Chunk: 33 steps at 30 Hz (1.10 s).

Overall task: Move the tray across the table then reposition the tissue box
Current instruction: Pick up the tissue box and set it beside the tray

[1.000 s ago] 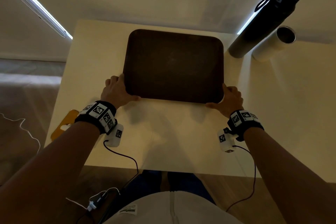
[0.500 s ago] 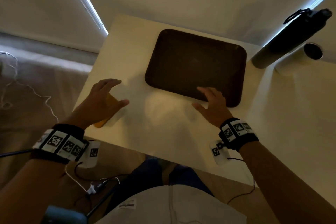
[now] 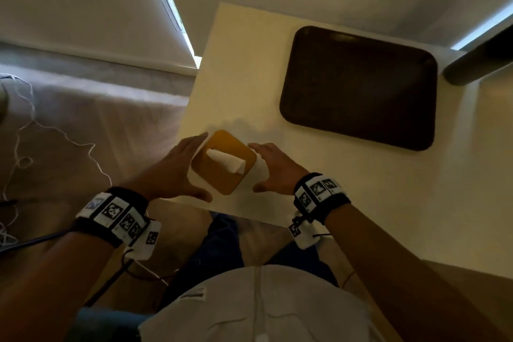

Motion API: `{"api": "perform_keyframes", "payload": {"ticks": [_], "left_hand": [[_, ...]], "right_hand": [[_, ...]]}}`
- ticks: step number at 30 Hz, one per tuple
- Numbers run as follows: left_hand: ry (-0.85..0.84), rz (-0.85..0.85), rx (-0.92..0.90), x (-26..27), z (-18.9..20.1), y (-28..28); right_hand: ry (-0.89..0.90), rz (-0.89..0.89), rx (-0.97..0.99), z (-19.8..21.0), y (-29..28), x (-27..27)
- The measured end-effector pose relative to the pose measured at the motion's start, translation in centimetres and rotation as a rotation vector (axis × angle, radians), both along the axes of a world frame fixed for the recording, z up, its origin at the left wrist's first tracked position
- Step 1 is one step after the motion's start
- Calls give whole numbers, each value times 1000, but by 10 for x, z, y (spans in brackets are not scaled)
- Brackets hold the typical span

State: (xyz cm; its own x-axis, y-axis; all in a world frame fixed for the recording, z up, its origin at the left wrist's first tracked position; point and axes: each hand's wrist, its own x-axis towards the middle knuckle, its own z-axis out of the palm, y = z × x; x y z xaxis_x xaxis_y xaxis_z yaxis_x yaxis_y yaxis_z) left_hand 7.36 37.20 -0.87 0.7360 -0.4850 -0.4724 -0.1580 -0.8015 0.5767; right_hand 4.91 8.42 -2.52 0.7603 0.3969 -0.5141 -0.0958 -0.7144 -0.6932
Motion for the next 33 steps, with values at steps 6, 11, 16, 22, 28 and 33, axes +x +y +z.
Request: {"api": "perform_keyframes", "payload": {"ticks": [6, 11, 16, 22, 28, 33], "left_hand": [[-11, -66, -158, 10, -20, 6], [-23, -62, -220, 11, -28, 11], [11, -86, -237, 27, -25, 12], [7, -82, -292, 94, -2, -1], [-92, -146, -341, 203, 11, -34], [-100, -70, -293, 288, 5, -69]], "right_hand": [[-7, -336, 128, -8, 30, -12], [-4, -403, 125, -7, 36, -16], [-18, -422, 131, -2, 35, -10], [-83, -434, 152, 19, 19, 46], [-124, -463, 138, 40, -8, 148], [-85, -507, 124, 38, -32, 240]]}}
